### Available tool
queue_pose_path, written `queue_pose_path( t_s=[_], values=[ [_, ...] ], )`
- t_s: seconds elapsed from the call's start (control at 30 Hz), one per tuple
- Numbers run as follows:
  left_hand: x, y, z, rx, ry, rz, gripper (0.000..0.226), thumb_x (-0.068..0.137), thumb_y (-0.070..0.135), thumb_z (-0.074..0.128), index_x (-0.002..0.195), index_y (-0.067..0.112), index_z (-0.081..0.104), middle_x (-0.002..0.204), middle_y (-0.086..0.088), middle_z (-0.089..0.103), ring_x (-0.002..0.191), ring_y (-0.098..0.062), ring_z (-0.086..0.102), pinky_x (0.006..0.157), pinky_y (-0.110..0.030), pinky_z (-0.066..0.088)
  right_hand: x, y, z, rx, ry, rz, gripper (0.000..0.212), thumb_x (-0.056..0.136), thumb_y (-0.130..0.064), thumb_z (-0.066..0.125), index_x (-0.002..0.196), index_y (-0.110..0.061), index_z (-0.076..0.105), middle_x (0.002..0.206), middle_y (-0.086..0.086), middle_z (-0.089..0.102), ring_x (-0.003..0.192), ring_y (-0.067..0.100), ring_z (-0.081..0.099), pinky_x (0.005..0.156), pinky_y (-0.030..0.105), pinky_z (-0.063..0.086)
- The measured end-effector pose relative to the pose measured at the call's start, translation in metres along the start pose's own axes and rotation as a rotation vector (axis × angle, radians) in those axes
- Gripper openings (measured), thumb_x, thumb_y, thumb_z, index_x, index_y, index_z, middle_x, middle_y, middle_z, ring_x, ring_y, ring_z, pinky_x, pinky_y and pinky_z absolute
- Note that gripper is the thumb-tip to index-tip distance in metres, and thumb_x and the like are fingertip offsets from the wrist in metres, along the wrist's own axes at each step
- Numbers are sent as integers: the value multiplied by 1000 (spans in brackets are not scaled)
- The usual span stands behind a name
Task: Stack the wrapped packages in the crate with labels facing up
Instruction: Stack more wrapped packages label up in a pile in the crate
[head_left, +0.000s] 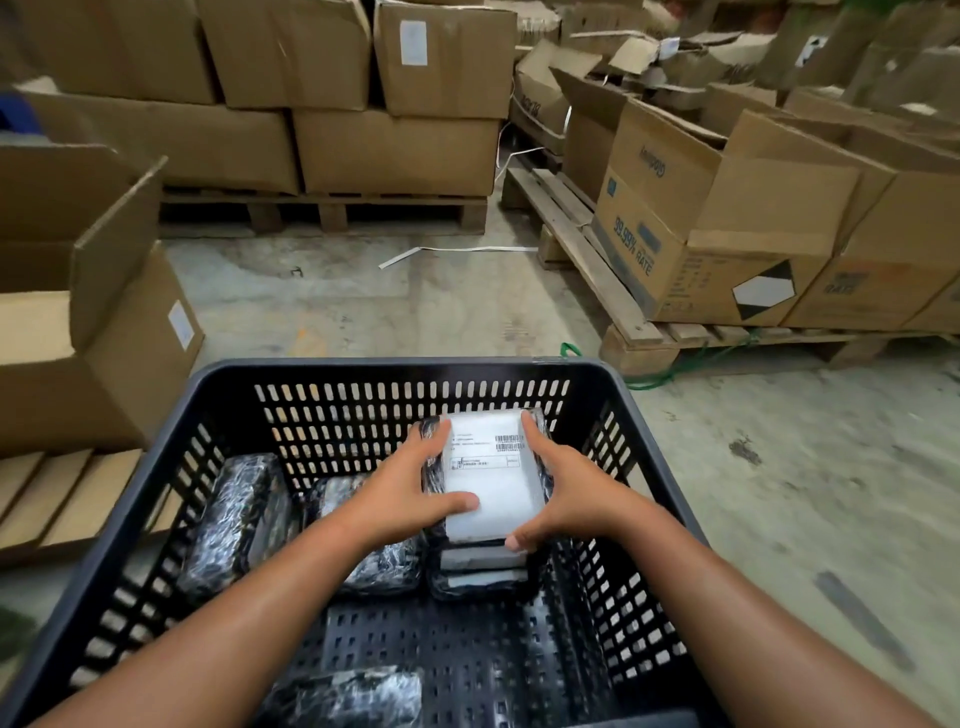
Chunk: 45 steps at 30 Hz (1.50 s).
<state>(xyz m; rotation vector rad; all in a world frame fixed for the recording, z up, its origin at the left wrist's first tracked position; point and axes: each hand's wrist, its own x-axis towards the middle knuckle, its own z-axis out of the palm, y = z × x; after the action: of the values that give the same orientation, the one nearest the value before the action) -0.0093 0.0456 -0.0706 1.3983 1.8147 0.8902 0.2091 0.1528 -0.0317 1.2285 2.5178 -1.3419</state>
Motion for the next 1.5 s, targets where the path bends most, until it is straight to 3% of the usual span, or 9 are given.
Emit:
queue_pose_path(
  t_s=[0.13,0.23,0.33,0.67,0.93,1.07,1.2,1.3,1.5],
  values=[
    [2,-11,2,24,-15,-25,120,58,63,86,158,34,26,168,-7,-3,149,-13,2,120,-34,7,17,-1,4,-84,9,56,161,53,-31,103,159,-36,-18,163,8,33,143,29,40,117,41,38],
    [3,-21,4,92,-180,-60,153,40,77,85,160,33,1,162,0,-27,145,-10,-4,118,-30,6,25,-1,7,-178,-13,128,164,51,-35,103,158,-39,-21,170,18,2,154,40,20,121,46,26],
    [8,-27,8,244,-238,-34,160,43,77,85,155,31,-20,156,4,-39,141,-7,-4,117,-27,9,33,-2,8,-227,-44,151,166,52,-42,103,159,-31,-23,168,18,-24,158,38,2,124,42,15],
    [16,-33,10,196,-248,-32,156,52,66,88,155,28,-23,159,-1,-37,151,-18,-3,114,-23,3,39,-5,5,-218,-58,142,162,52,-48,100,163,-19,-14,173,9,-1,158,30,5,123,37,12],
    [3,-18,-3,110,-203,-142,155,47,68,90,156,38,-16,162,-4,-31,152,-28,-9,122,-43,6,23,-10,4,-209,-27,121,159,51,-49,101,165,-19,-6,173,11,5,158,31,10,127,45,15],
    [-11,-6,-43,263,-98,-92,125,66,63,82,160,37,4,167,-2,-14,153,-26,-7,123,-49,6,24,-35,1,-285,11,96,135,65,-56,91,166,-19,9,172,16,11,158,33,11,126,47,18],
    [-37,-4,-98,414,-11,-48,107,71,59,80,158,38,21,168,-3,-4,153,-26,-6,123,-50,5,38,-86,6,-333,164,-107,100,78,-52,85,159,-16,38,162,8,43,146,28,43,116,38,33],
    [-55,-13,-128,521,-13,-89,120,69,54,85,161,33,10,168,-5,-7,152,-28,-12,120,-46,3,53,-119,39,-258,157,-196,90,81,-41,87,156,-16,43,158,6,48,142,27,48,115,39,37],
    [-83,-40,-126,724,-257,-293,152,61,37,94,154,24,-25,163,-7,-27,146,-29,-29,122,-59,7,79,-112,138,-275,-61,-253,99,83,-31,86,162,-25,28,166,6,34,152,26,32,121,39,25]
  ],
)
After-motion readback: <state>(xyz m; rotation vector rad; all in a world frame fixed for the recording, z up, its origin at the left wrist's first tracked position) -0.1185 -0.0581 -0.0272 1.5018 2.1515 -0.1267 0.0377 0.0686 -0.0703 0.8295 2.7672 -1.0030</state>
